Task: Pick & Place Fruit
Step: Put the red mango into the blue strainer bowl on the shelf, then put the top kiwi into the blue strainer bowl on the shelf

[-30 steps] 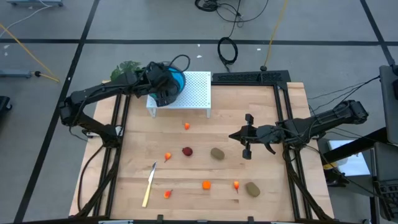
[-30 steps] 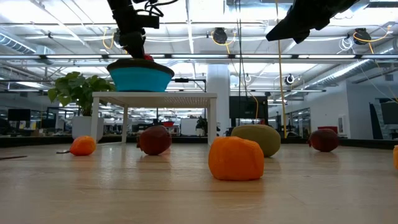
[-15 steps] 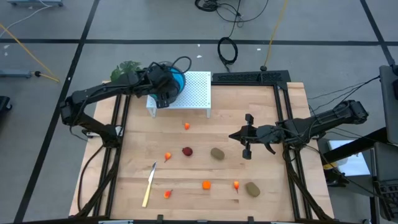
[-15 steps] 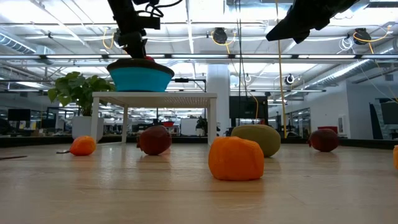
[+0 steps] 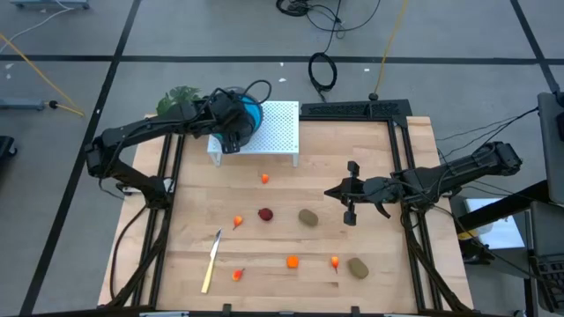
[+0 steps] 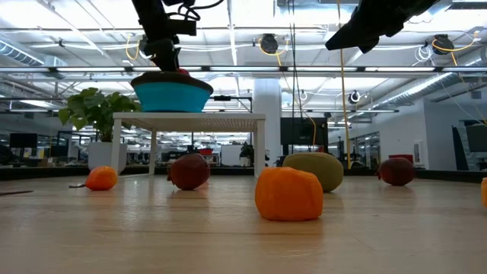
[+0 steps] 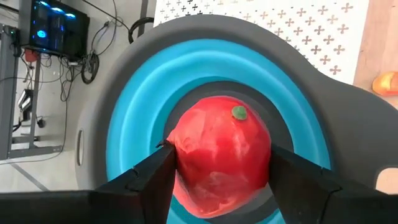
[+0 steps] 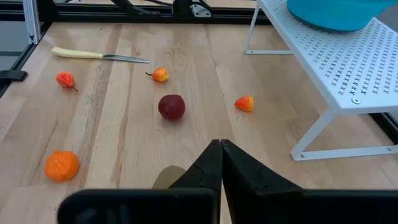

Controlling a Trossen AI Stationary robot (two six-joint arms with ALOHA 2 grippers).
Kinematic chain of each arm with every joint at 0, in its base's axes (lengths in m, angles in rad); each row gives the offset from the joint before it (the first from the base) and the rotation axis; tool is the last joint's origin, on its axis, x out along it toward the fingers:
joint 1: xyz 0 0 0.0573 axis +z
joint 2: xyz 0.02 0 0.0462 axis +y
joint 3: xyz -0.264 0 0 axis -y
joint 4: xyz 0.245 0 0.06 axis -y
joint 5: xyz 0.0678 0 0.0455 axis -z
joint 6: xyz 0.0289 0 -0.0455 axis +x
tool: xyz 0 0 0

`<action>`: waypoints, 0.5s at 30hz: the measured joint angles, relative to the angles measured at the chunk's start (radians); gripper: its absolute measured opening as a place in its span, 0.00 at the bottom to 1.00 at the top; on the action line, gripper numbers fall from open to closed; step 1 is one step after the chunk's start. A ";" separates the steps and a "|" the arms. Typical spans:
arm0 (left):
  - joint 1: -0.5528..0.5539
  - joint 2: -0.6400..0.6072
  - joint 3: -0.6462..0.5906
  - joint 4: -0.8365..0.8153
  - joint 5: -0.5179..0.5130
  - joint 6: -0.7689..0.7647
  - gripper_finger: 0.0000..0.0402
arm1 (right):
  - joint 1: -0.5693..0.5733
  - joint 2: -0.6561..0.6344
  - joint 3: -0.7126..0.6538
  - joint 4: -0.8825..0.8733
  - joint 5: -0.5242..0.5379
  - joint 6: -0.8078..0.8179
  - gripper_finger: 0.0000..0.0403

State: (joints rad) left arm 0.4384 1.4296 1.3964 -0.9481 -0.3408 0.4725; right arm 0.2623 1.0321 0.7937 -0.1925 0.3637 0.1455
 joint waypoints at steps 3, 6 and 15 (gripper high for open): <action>0.000 0.000 0.000 0.006 -0.002 0.000 0.61 | 0.000 0.000 0.000 0.000 0.000 0.000 0.00; 0.000 -0.009 0.000 0.011 -0.038 0.018 0.62 | 0.000 0.000 0.000 0.000 -0.001 0.000 0.00; -0.008 -0.024 0.054 -0.017 -0.148 0.037 0.62 | 0.000 0.000 0.000 0.000 -0.002 0.000 0.00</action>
State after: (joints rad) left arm 0.4305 1.4052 1.4503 -0.9652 -0.4884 0.5093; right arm 0.2624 1.0325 0.7937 -0.1923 0.3614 0.1455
